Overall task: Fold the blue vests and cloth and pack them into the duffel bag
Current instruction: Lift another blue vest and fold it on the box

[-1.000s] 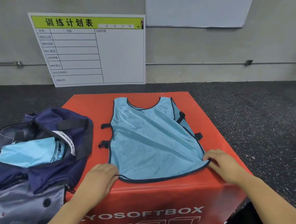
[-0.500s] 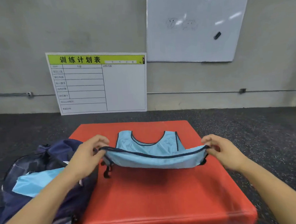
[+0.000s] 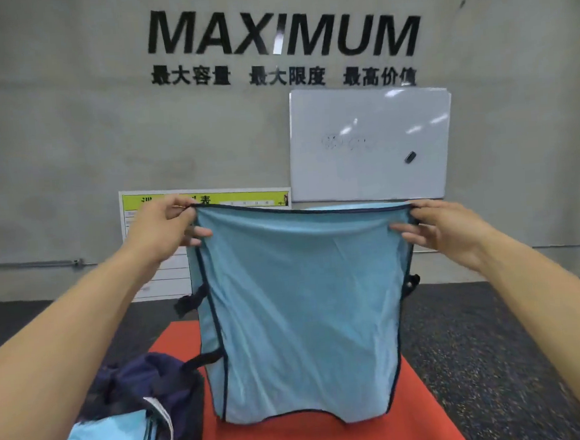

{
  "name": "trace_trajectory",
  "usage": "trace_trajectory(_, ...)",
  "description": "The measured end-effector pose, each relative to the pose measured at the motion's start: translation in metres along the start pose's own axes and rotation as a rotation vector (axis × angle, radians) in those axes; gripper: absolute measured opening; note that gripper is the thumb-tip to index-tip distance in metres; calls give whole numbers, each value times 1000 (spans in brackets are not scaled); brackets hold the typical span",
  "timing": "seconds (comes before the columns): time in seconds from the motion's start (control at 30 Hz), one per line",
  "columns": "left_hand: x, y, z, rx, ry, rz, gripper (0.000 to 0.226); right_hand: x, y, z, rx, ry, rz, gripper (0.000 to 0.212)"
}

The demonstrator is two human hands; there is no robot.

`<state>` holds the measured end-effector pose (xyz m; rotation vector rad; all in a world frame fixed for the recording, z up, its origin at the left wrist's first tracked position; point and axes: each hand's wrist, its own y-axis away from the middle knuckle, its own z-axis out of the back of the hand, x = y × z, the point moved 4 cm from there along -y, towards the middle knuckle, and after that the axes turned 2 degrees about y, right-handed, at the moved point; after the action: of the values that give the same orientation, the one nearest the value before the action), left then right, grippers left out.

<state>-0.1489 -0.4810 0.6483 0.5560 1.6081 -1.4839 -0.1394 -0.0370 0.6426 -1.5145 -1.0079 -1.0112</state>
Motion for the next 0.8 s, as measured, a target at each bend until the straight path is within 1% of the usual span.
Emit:
trace_trajectory(0.17, -76, -6, 11, -25, 46, -105, 13, 74, 18, -3, 13, -64, 64, 28)
trace_trajectory(0.27, -99, -5, 15, -11, 53, -148, 14, 102, 30, -4, 32, 14, 115, 27)
trace_trajectory(0.33, -106, -3, 16, 9, 43, -171, 10, 111, 36, -4, 44, 87, 135, 30)
trace_trajectory(0.43, -105, -1, 16, 18, 30, -174, 2, 115, 38, -1, 37, 134, 117, 31)
trace_trajectory(0.5, -97, -3, 16, 8, 41, -145, 3, 111, 35, 1, 16, 138, 83, 30)
trace_trajectory(0.63, -72, -6, 9, 28, 37, -69, 8, 88, 20, 4, -2, 133, -1, 35)
trace_trajectory(0.8, -35, -21, -7, 66, -4, 9, 13, 46, -11, 0, 16, 176, -119, 28)
